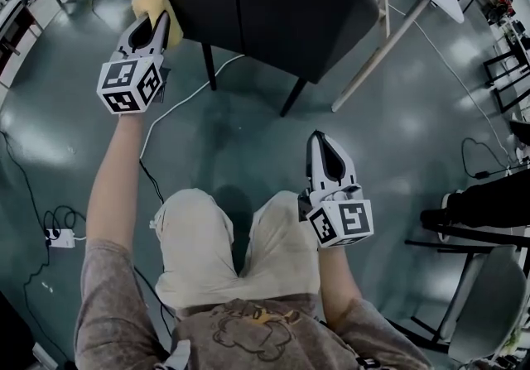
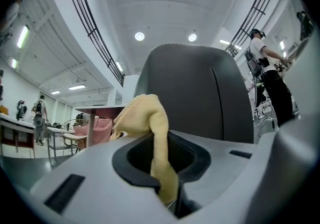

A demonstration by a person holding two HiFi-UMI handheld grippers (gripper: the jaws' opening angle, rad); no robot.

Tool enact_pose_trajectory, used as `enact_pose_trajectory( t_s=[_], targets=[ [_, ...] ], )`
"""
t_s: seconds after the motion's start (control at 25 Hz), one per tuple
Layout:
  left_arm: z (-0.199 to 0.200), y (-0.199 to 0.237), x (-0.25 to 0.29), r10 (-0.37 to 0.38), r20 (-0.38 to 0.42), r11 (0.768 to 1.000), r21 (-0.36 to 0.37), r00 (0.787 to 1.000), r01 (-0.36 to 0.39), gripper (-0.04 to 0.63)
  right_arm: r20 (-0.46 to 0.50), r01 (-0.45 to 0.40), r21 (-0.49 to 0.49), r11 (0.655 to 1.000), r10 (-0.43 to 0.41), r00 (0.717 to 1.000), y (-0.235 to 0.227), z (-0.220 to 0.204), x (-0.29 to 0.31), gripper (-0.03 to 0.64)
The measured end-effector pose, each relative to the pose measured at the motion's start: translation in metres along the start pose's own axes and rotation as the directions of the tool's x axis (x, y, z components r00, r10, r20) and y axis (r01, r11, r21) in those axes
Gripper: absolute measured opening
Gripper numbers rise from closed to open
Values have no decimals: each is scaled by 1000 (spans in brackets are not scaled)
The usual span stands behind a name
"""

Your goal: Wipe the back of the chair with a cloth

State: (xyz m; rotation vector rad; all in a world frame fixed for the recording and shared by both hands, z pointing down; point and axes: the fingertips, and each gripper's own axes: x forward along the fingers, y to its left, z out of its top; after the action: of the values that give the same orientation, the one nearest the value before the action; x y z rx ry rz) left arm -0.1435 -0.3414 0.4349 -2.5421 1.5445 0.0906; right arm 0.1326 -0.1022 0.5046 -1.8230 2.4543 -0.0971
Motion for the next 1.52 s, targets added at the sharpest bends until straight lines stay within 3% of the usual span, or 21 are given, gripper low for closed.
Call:
enact_pose_trajectory(
  t_s=[0.32,0.6,0.88,1.04,1.36,1.52],
  targets=[
    [11,-76,13,-158,30,987,25,987,157,52,2,12,-1,1000,-12,1000,-3,-1,-9,26],
    [30,-143,16,-280,62,959,71,958,275,52,9,18,-1,1000,-18,1000,-4,2,-19,26],
    [32,-168,15,-285,81,958,25,955,284,52,16,37,5,999,-37,999,-10,1,-34,26],
    [34,-203,14,-371,82,929,46,925,368,52,14,52,8,999,-52,999,-13,0,-42,26],
    [32,-265,18,-472,70,881,64,879,468,52,15,77,17,997,-77,997,-19,-3,-56,26],
    [30,-296,15,-543,58,839,71,838,539,52,12,81,15,997,-81,997,-24,-2,-59,26]
  ],
)
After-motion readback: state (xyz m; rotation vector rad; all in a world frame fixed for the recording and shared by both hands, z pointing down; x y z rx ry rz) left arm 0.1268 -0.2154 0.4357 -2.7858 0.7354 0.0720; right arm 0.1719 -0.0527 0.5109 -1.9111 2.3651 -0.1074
